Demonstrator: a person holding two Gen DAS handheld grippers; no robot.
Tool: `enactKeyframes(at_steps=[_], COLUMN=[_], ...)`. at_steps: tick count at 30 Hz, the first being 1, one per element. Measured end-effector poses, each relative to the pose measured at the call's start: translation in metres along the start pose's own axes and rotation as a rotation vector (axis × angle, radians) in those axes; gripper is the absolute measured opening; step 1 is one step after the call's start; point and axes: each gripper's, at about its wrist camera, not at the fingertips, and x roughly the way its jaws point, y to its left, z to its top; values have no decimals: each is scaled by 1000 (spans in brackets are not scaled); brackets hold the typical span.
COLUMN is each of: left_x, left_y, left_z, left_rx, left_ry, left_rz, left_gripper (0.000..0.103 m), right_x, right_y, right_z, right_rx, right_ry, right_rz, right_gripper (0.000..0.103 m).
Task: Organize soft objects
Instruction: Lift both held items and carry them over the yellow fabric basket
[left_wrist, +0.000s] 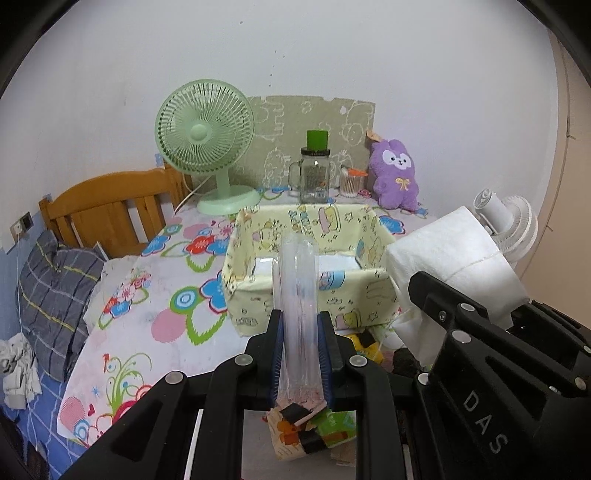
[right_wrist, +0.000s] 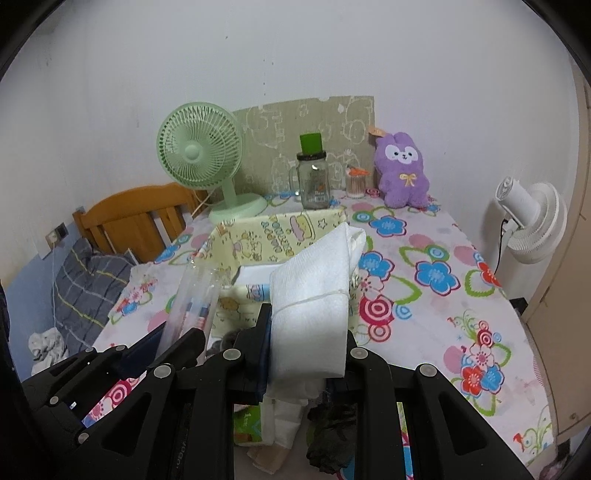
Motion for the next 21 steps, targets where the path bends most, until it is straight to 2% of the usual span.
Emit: enactKeyframes(at_steps=[11, 21], left_x=[-4, 9], left_y=[-3, -2], left_z=[22, 37], left_rx=[9, -2], left_ry=[-33, -46], left_rz=[7, 23], left_gripper=[16, 16], right_x=[-7, 5], right_y=[-2, -6], right_z=[21, 37], right_rx=[1, 11], right_ry=[-33, -34], right_rz=[6, 37], right_gripper=[26, 26])
